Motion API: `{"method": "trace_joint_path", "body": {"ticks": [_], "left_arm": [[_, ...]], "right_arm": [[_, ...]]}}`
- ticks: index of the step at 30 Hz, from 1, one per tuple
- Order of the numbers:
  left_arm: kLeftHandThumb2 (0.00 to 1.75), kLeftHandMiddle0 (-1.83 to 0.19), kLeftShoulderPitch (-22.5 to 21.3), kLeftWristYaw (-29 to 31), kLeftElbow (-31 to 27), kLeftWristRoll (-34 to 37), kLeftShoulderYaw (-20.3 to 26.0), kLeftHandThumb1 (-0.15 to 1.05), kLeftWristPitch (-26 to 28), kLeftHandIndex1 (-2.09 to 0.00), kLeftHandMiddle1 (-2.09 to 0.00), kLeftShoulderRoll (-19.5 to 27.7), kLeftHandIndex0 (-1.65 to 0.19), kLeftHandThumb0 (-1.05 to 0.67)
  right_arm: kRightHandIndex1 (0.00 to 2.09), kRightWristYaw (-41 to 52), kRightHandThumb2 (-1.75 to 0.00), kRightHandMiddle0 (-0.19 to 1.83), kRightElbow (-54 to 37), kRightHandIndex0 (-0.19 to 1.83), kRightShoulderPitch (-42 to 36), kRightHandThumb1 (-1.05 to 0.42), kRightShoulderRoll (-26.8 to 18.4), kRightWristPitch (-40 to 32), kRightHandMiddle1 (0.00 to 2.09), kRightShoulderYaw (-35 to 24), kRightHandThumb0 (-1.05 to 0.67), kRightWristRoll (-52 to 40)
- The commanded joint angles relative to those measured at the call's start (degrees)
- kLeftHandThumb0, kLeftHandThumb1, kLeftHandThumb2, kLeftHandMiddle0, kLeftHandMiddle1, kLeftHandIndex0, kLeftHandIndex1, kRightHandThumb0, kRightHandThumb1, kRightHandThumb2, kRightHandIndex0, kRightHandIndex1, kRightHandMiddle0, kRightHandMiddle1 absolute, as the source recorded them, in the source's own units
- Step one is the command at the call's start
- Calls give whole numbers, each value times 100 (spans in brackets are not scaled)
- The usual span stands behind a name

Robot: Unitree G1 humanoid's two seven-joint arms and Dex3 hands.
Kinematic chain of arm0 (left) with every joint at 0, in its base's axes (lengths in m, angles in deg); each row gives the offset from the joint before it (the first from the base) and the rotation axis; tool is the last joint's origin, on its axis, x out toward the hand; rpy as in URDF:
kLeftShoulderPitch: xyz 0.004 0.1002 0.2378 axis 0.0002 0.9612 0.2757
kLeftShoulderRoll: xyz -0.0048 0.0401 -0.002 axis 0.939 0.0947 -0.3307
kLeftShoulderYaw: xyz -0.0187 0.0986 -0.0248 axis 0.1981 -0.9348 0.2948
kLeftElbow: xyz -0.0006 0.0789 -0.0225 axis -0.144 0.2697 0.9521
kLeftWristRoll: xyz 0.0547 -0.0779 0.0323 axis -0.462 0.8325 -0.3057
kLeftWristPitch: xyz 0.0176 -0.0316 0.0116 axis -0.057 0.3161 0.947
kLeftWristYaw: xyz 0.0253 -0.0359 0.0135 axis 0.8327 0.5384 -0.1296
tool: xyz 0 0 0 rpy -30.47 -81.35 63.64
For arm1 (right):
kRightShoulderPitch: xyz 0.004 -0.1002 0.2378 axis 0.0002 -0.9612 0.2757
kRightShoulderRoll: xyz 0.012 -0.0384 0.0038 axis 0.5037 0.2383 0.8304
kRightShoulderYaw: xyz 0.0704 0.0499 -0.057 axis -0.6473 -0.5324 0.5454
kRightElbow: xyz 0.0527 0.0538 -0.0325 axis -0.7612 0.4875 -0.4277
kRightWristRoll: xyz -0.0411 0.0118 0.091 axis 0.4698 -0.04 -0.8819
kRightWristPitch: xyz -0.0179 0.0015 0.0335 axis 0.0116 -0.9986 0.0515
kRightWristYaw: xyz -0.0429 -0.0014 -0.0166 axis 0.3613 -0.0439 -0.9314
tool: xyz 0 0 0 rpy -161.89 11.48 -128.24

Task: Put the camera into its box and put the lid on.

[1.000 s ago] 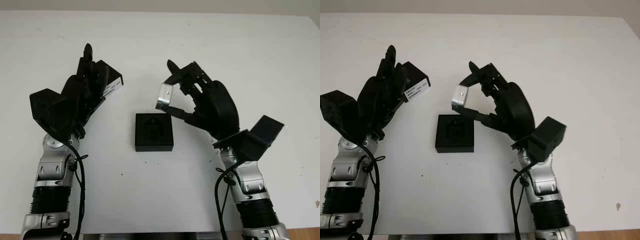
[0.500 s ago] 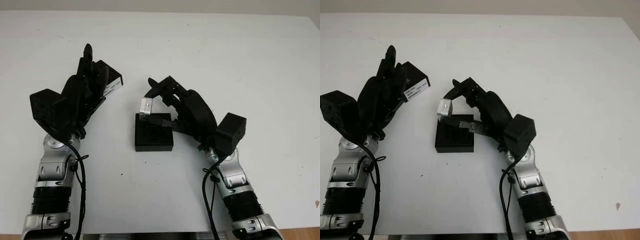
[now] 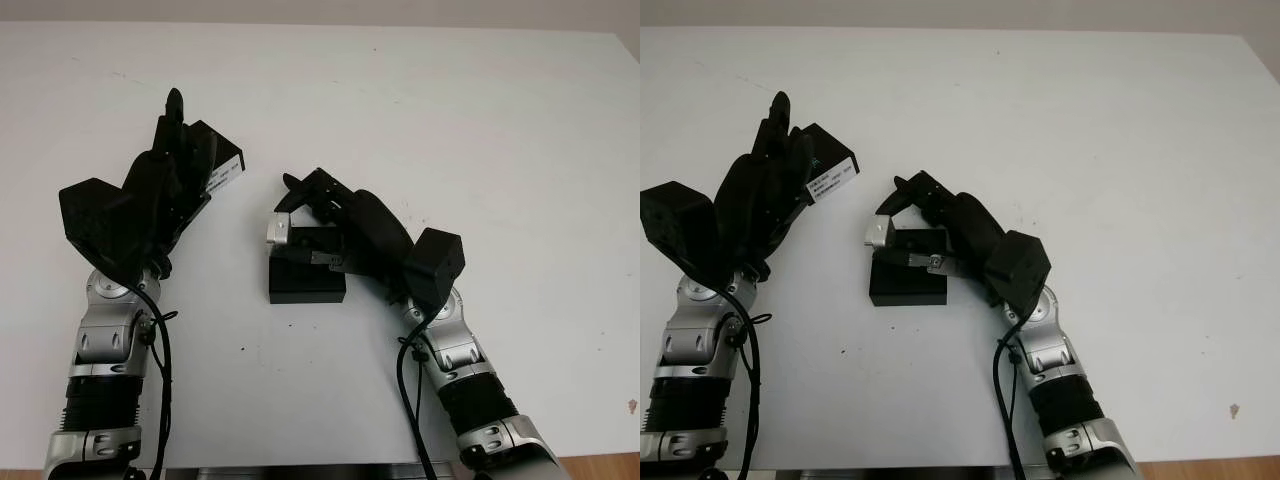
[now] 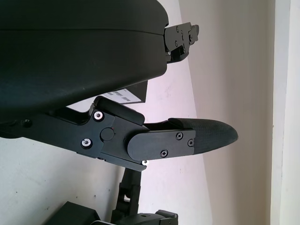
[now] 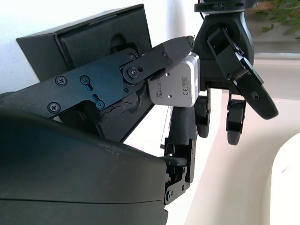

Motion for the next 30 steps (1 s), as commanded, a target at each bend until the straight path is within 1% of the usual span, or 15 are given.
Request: {"method": "trace_joint_path", "body": {"ticks": [1,12,18,30], "left_arm": [[48,19,124,-20,-74,-35,-9,105,-3,0,0,12,19,-75],[48,19,101,-8,-25,-19,1,105,-41,0,0,5,19,-73],[47,19,93,20,-38,2,0,105,12,0,0,18,19,-75],[48,19,94,5,-27,-39,-5,105,-67,0,0,28,19,-73]], "right_arm": [[4,48,-5,39,36,15,-83,-95,-46,-10,161,23,-53,24],[5,162,-6,41,-137,15,-140,-96,-133,-74,161,-22,-56,-41],[5,192,-5,42,-305,15,-196,-95,-163,-210,162,-40,-54,-91],[6,187,-5,41,-447,16,-267,-95,-188,-328,162,-19,-53,-59]]}}
